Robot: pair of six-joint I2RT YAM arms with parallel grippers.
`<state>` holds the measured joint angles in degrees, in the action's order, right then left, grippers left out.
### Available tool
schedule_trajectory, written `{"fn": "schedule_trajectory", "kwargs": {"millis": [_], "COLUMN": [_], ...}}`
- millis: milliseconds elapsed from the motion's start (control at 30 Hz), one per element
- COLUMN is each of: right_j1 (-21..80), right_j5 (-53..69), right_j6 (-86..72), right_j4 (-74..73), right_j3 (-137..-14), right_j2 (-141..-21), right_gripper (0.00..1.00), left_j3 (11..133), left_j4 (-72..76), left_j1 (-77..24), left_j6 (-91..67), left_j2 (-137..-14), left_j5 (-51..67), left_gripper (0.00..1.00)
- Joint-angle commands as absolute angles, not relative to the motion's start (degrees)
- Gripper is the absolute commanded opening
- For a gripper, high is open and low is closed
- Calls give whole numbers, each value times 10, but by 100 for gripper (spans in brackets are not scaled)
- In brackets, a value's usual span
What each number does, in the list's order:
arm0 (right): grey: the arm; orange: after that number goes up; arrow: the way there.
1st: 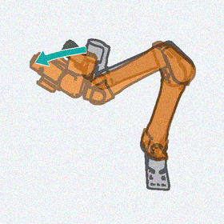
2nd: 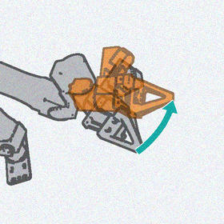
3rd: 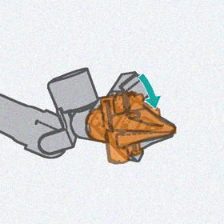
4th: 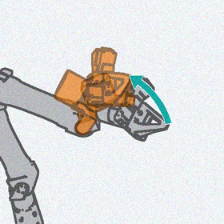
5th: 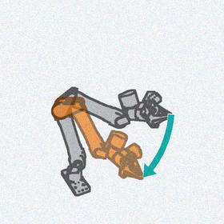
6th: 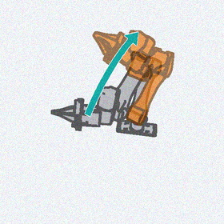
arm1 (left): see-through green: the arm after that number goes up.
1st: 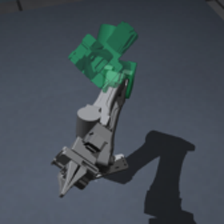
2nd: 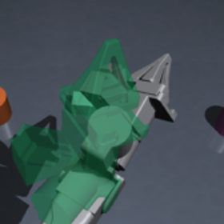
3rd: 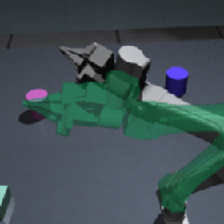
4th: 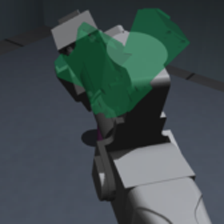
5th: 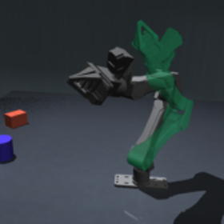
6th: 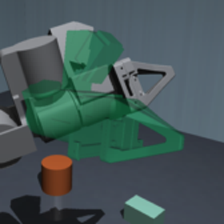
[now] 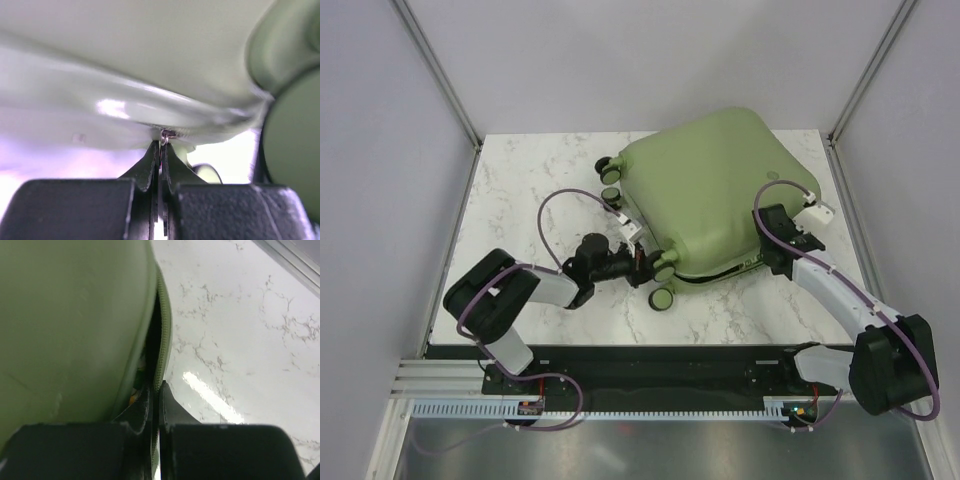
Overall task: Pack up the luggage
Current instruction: Zip the luggage at the center of the board.
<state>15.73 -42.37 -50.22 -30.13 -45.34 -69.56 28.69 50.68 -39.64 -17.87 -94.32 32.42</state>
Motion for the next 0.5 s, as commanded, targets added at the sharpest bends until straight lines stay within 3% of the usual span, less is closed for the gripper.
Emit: {"fn": "schedule_trajectory", "kwargs": {"millis": [0,233,467], "right_j1": [277,314,316], "right_j5": [-258,-278,-280], "right_j6": [-580,-604,-601], "right_j4": [-330,-330,-323], "right_j3": [-470,-491,-501], "right_j2": [-664,-697,-717], "right_gripper": [0,0,0], "left_j3": [363,315,250], "left_j4": [575,641,665], "left_j1": [-343,-333,-332], "left_j6": [-127,-148,-158], "left_j2": [-975,-961,-912], "left_j5": [73,129,106], "left_gripper": [2,2,2]}}
